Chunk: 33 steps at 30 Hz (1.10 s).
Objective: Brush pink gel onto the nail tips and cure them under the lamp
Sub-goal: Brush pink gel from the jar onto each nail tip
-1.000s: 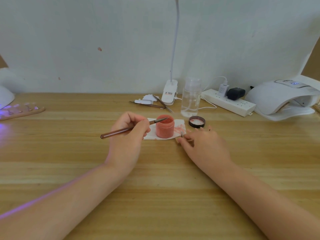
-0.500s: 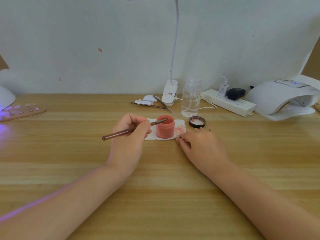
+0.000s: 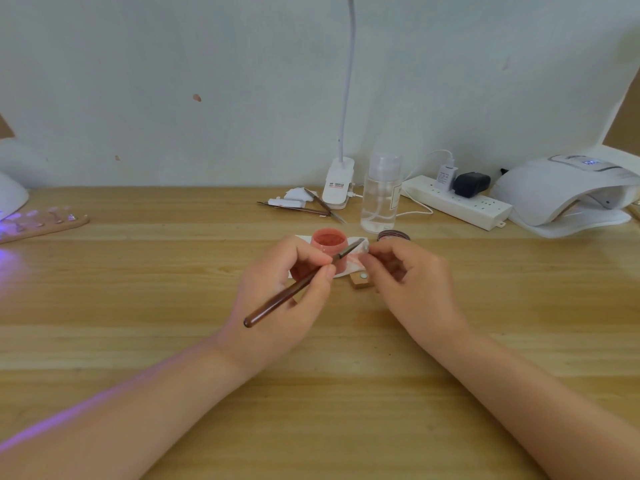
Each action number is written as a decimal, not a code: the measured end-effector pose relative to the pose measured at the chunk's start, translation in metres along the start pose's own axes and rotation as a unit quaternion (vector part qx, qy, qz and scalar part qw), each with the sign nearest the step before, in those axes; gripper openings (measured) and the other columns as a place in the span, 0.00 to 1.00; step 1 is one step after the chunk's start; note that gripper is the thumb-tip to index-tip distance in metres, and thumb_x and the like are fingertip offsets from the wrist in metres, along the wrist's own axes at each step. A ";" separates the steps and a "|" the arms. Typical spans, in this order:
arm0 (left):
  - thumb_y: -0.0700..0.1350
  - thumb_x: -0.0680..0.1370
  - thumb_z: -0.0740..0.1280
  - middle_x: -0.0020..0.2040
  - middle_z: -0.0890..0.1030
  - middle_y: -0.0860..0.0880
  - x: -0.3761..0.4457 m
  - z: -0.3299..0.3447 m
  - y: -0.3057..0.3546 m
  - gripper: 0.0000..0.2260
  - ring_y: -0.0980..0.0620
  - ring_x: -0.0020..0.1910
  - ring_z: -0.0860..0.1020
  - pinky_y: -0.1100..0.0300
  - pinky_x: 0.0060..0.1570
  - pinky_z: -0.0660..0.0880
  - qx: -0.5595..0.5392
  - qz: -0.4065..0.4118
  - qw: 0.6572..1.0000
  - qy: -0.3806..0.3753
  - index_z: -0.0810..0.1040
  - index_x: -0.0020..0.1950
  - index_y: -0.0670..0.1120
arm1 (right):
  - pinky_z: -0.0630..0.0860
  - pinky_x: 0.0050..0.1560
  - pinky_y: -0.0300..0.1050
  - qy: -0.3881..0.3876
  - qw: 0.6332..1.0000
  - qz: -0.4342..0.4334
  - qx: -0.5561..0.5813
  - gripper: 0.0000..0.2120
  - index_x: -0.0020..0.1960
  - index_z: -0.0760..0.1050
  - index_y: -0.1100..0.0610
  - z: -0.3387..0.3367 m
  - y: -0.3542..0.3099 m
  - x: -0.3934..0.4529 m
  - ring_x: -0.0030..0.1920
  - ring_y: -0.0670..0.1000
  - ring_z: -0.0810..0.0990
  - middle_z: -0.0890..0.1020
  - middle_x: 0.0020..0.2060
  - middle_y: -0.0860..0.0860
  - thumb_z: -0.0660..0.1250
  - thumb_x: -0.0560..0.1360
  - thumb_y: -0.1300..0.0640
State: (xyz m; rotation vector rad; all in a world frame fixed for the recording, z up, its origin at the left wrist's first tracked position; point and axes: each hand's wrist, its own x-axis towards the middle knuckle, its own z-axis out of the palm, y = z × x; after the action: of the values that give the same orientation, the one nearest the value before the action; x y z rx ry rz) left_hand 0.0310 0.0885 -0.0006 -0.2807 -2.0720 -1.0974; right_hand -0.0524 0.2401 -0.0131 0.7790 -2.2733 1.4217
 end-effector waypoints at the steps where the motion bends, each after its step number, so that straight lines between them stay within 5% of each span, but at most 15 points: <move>1: 0.40 0.73 0.68 0.40 0.78 0.56 0.000 0.000 0.000 0.05 0.64 0.38 0.75 0.75 0.39 0.67 0.000 0.000 1.000 -0.001 0.75 0.42 0.49 | 0.75 0.50 0.58 0.003 1.000 -0.004 0.001 0.02 0.45 0.82 0.54 0.000 0.000 0.000 0.35 0.44 0.79 0.80 0.32 0.41 0.71 0.74 0.58; 7: 0.40 0.73 0.67 0.39 0.78 0.54 -0.002 0.002 -0.001 0.02 0.61 0.38 0.75 0.72 0.40 0.69 0.008 0.012 1.000 -0.013 0.77 0.44 0.45 | 0.77 0.43 0.48 0.028 0.999 -0.026 -0.001 0.03 0.43 0.82 0.53 0.000 0.003 0.002 0.35 0.42 0.78 0.78 0.30 0.38 0.72 0.72 0.60; 15: 0.45 0.73 0.65 0.36 0.76 0.52 -0.003 -0.001 -0.002 0.02 0.55 0.35 0.75 0.66 0.36 0.71 -0.014 0.024 0.999 -0.035 0.74 0.42 0.47 | 0.77 0.45 0.51 0.026 0.999 -0.031 -0.013 0.04 0.44 0.83 0.53 0.000 0.004 0.001 0.34 0.43 0.78 0.77 0.29 0.37 0.71 0.73 0.60; 22: 0.42 0.74 0.65 0.37 0.77 0.53 -0.002 -0.002 0.000 0.05 0.62 0.35 0.73 0.74 0.37 0.66 -0.036 0.020 0.999 -0.002 0.72 0.40 0.51 | 0.72 0.39 0.30 0.021 1.000 -0.006 0.001 0.03 0.46 0.83 0.54 -0.001 0.005 0.002 0.34 0.38 0.77 0.78 0.30 0.38 0.70 0.74 0.60; 27: 0.42 0.74 0.66 0.38 0.79 0.66 -0.002 0.003 0.001 0.06 0.65 0.35 0.75 0.76 0.37 0.67 -0.030 -0.024 0.999 0.011 0.73 0.41 0.53 | 0.76 0.46 0.47 0.016 1.000 -0.020 -0.015 0.03 0.45 0.83 0.53 -0.001 0.004 0.002 0.34 0.42 0.78 0.78 0.30 0.36 0.71 0.73 0.59; 33: 0.45 0.74 0.66 0.35 0.77 0.57 -0.002 -0.001 -0.001 0.04 0.63 0.33 0.73 0.75 0.35 0.66 -0.047 -0.019 0.999 -0.013 0.74 0.39 0.49 | 0.77 0.47 0.56 0.016 1.000 -0.025 -0.007 0.03 0.45 0.83 0.54 -0.001 0.004 0.001 0.35 0.44 0.79 0.79 0.31 0.38 0.70 0.74 0.60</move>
State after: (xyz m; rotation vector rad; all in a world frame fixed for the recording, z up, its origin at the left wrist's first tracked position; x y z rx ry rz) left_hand 0.0327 0.0879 -0.0027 -0.3037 -2.0595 -1.2222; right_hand -0.0552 0.2418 -0.0152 0.7967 -2.2210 1.3861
